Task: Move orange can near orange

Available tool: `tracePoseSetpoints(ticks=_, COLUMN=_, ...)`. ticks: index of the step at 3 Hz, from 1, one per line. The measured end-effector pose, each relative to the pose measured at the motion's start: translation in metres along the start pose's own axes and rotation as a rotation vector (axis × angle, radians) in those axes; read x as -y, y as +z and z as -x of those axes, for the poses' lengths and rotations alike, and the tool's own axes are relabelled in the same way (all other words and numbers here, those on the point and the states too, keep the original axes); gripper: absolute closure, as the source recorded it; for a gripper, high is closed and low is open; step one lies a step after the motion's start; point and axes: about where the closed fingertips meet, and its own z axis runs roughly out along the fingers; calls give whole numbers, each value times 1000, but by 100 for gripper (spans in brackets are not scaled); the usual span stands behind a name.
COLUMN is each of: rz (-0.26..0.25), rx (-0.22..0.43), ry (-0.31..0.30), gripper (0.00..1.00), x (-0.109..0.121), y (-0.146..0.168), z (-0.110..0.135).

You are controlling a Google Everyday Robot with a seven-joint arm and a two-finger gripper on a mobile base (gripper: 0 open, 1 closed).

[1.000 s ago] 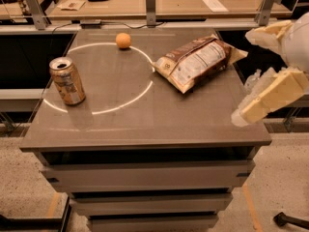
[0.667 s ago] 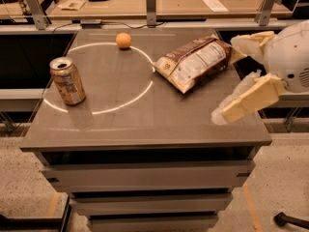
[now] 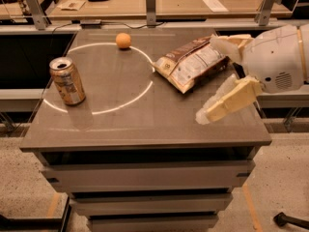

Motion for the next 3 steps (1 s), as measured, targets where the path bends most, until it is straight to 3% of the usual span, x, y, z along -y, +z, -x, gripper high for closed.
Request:
tracePoseSetpoints(ticks=1, rz=43, rx=64, ry=34, gripper=0, x=-13, y=40, z=1)
tracePoseSetpoints(ticks=3, rz=183, rx=176, ry=96, gripper=0, x=-51, y=155, z=6)
